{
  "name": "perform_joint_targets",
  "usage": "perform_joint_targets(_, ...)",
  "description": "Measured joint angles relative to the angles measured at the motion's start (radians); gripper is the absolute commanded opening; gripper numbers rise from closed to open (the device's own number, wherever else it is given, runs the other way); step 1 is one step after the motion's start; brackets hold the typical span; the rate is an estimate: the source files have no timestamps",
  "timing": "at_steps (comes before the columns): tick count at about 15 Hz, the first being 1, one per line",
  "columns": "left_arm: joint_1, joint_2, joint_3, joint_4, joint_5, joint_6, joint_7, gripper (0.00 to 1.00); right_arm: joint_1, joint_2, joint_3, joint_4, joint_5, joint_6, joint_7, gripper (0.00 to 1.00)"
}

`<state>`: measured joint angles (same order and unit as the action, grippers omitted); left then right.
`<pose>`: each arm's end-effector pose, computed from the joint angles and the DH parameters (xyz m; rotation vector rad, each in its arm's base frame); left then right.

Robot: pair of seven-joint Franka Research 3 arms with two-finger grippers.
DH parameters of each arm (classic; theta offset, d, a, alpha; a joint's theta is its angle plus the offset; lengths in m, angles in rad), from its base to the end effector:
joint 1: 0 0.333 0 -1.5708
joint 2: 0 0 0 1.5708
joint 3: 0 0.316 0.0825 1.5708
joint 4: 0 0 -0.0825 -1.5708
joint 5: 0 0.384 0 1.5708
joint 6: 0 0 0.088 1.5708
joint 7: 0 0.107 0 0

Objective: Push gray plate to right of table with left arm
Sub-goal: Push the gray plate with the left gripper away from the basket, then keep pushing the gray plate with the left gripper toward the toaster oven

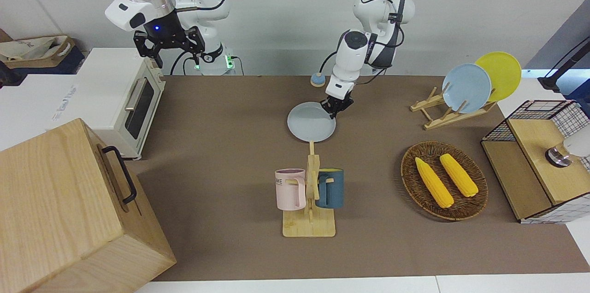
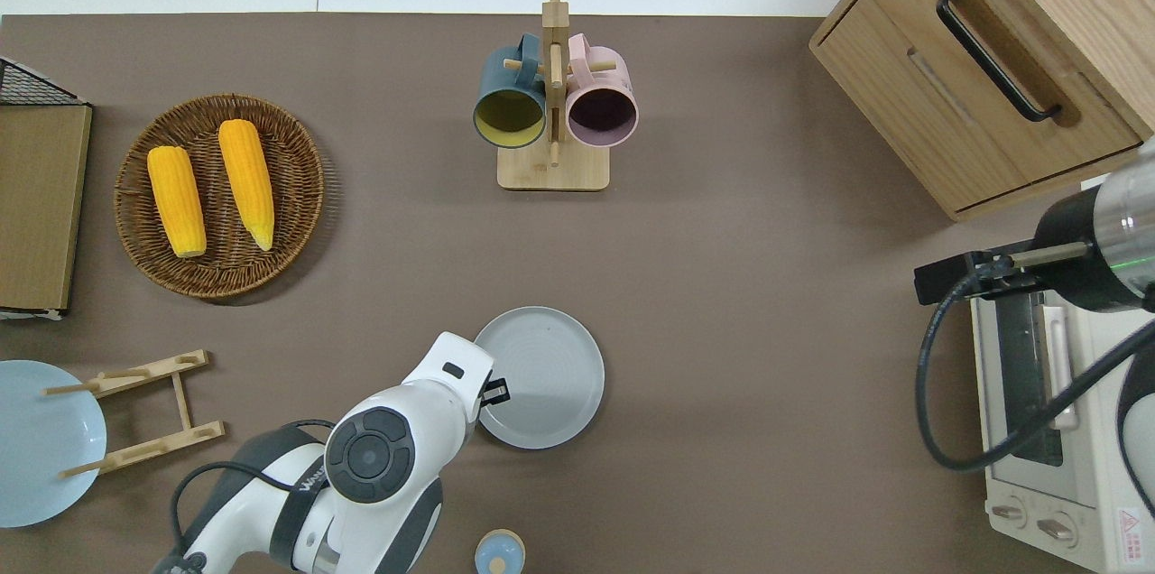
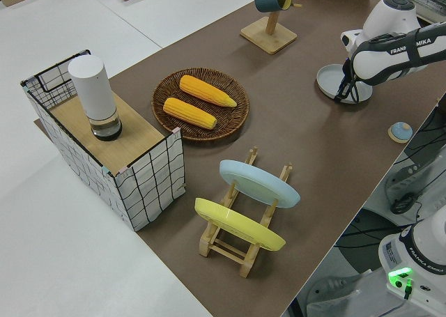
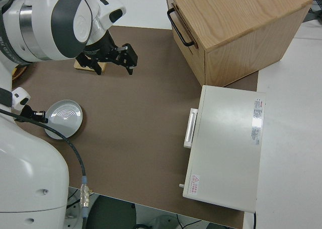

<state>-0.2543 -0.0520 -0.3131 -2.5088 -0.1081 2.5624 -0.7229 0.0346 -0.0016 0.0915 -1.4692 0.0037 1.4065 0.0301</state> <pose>0.3987 -0.2515 0.3093 3.0177 0.3677 0.0823 0.5324 0.0680 0.6586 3.1352 0.1514 -0.0961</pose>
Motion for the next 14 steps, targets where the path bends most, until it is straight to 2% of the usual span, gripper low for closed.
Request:
perform_joint_targets(3, -0.025, 0.030, -0.012, 0.035, 0.012, 0.000, -0.075, 0.00, 0.000, 0.000, 0.000, 0.000, 0.000, 0.000, 0.000, 0.983)
perform_joint_targets(8, -0.070, 0.092, -0.014, 0.092, 0.100, 0.000, -0.231, 0.00, 0.000, 0.000, 0.000, 0.000, 0.000, 0.000, 0.000, 0.983)
perform_joint_targets(14, -0.111, 0.135, -0.015, 0.145, 0.113, 0.000, -0.315, 0.00, 0.000, 0.000, 0.000, 0.000, 0.000, 0.000, 0.000, 0.983)
